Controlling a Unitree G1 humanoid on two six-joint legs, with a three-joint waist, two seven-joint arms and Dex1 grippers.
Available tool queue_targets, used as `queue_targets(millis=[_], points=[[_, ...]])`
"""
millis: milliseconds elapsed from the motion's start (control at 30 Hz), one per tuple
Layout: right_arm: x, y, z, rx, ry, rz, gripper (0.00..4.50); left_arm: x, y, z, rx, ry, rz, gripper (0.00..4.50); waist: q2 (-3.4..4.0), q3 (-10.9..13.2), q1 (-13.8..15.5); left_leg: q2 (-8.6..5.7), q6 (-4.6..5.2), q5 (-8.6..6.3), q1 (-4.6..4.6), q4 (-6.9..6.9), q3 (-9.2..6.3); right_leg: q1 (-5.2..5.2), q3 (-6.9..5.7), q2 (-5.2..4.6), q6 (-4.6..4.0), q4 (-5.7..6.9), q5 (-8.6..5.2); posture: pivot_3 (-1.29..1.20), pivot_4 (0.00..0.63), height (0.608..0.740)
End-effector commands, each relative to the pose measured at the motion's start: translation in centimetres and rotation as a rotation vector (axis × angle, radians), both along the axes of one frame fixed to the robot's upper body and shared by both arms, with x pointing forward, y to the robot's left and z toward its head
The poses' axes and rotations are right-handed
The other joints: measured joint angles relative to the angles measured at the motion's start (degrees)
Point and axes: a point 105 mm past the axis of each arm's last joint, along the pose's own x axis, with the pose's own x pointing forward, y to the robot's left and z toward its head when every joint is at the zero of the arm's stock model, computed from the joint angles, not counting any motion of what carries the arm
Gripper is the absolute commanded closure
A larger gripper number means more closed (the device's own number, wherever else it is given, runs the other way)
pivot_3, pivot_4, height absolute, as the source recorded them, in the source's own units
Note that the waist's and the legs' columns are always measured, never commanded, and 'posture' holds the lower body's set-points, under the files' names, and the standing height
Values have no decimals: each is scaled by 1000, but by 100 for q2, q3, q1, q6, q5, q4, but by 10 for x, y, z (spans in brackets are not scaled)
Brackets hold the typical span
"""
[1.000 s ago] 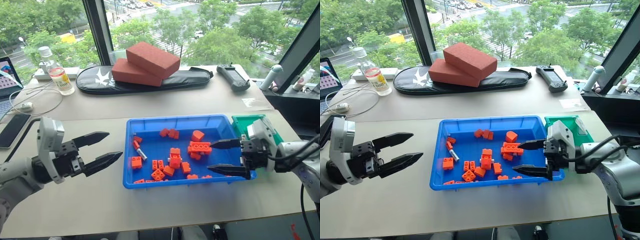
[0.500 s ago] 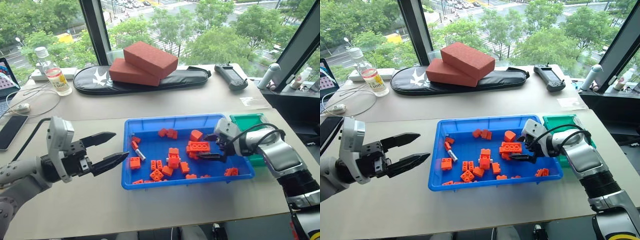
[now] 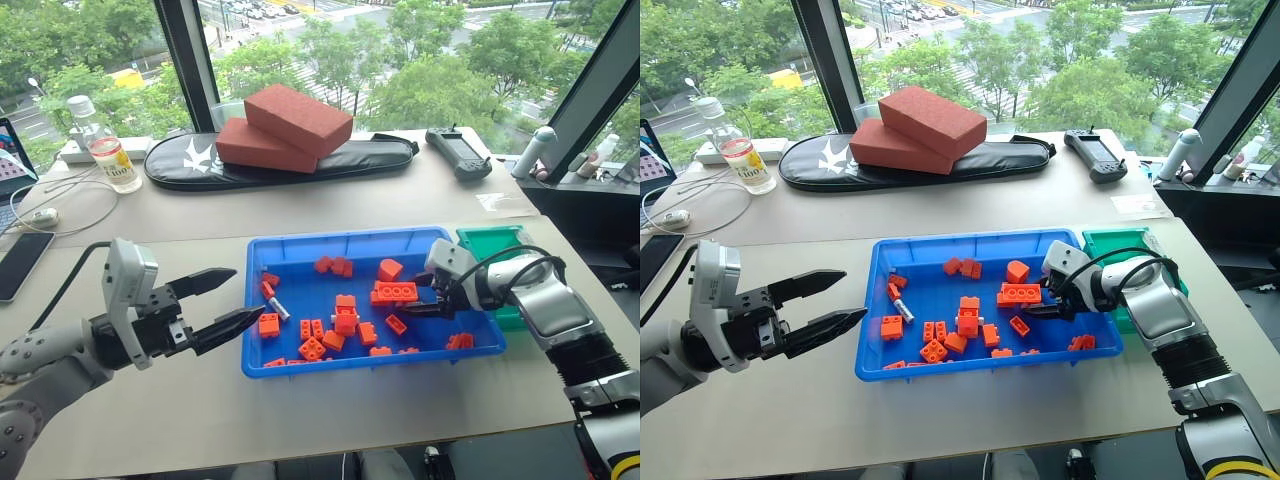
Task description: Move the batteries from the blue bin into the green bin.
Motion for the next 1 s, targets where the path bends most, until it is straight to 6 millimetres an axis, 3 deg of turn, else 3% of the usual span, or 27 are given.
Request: queue_targets(millis=[33, 333, 467, 567, 700, 733, 900, 933, 1000], points=[[2, 3, 17, 26, -58, 17, 2961, -4, -1, 6, 3, -37, -16, 0, 0, 0, -2, 0, 0, 0, 0, 0, 0, 0, 0, 0, 0, 0, 0, 0, 150, 740], [-17, -4, 43, 105, -79, 36, 2962, -6, 3, 4, 3, -27, -21, 0, 1, 1, 3, 0, 0, 0, -4, -1, 0, -2, 0, 0, 0, -2, 0, 0, 150, 740], [-34, -21, 62, 143, -74, 11, 2962, -6, 4, 3, 4, -24, -25, 0, 1, 1, 20, -1, 0, 0, -3, 1, 0, 0, 0, -1, 0, -1, 0, 0, 150, 740], [-51, -41, 53, 61, -19, -10, 2962, -7, 5, 2, 5, -21, -28, 0, 1, 1, 54, -1, 0, 0, -3, 1, 0, 2, 0, -1, 1, -3, -1, 0, 150, 740], [-73, -50, 40, 13, 61, -13, 2962, -7, 5, -1, 4, -14, -35, 0, 1, 1, 48, -1, 0, 0, -2, 1, 0, 3, 0, -1, 3, -7, -2, 0, 150, 740], [-77, -50, 38, 9, 77, -13, 1959, -6, 5, -1, 5, -12, -37, 0, 2, 1, 31, -1, 0, 0, 0, 2, 0, 3, 1, -1, 6, -5, -5, 0, 150, 740], [-75, -42, 44, -3, 20, 5, 287, -6, 5, -3, 8, -7, -47, 0, 2, 1, 5, -1, 0, 0, 4, 5, 0, 6, 3, 1, 16, 1, -10, 0, 150, 740], [-72, -36, 47, 10, -1, 15, 46, -6, 5, -3, 8, -7, -49, 0, 2, 1, 3, -1, 0, 0, 3, 7, 0, 6, 3, 1, 17, -1, -11, 0, 150, 740], [-59, -23, 54, 43, -47, 24, 46, -6, 5, -3, 9, -7, -54, 0, 2, 1, -12, -1, 0, 0, 2, 9, 0, 4, 4, 1, 20, -1, -12, 0, 150, 740]])
